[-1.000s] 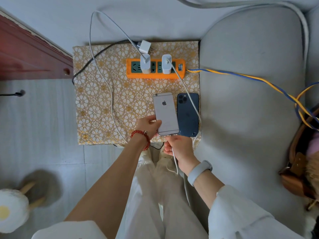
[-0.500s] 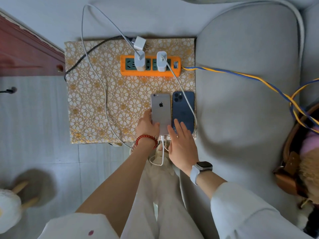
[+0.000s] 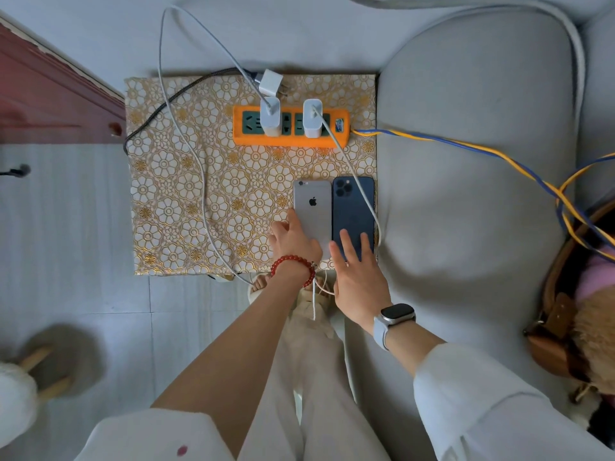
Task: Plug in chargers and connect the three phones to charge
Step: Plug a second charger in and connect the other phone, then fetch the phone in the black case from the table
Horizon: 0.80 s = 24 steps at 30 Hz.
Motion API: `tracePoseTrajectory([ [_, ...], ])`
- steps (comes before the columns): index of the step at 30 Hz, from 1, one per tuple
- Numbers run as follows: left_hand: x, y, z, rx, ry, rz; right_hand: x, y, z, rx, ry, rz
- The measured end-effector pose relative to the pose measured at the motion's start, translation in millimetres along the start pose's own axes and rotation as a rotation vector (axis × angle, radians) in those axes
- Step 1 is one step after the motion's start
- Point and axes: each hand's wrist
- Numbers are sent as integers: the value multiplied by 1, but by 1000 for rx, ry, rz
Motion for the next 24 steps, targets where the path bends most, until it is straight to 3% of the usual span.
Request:
tracePoseTrajectory([
  [11, 1, 10, -12, 9, -65, -58, 0, 18, -1, -59, -6, -66],
  [18, -30, 69, -67, -82, -48, 180, -5, 52, -68, 264, 20, 15],
  [24, -106, 139, -163, -237, 67, 507, -41, 75, -171, 286, 265, -1],
])
Point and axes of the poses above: each hand's wrist, its own x-axis towards the middle knuckle, its own y-axis out of the back of the hand, z = x × y, and after that the axes turned 14 degrees about x, right-handed
